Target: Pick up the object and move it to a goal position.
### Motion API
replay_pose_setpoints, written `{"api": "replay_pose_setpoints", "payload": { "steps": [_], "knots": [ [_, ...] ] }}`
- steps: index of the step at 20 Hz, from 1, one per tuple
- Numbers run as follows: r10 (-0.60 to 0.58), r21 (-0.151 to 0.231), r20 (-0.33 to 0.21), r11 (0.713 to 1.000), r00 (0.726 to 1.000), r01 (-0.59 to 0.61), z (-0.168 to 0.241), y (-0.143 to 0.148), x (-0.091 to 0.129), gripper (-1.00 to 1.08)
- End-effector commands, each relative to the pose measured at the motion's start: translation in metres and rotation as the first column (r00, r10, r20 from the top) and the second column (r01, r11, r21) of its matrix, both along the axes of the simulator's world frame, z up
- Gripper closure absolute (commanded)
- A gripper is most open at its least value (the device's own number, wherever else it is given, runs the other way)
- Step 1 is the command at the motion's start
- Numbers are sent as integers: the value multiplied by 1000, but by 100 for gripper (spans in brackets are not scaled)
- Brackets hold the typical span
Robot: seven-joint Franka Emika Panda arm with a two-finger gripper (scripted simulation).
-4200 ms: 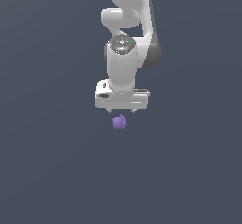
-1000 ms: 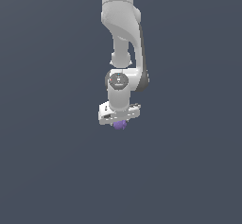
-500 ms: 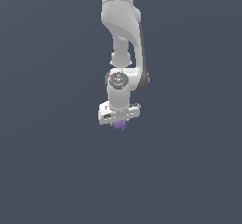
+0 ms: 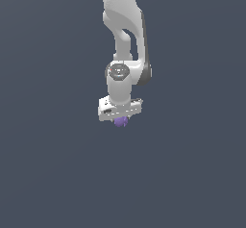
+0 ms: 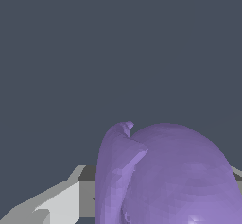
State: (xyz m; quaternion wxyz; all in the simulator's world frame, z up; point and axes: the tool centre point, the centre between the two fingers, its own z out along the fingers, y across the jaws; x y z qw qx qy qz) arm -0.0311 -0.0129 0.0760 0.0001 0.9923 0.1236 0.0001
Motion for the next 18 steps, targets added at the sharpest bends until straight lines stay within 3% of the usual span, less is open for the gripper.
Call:
{"api": "replay_pose_setpoints", "payload": {
  "steps": [1, 18],
  "knots": [
    [0, 0, 1, 1000, 1000, 0, 16, -2, -5, 108],
    [1, 1, 1, 1000, 1000, -1, 180, -23, -54, 108]
  ]
}}
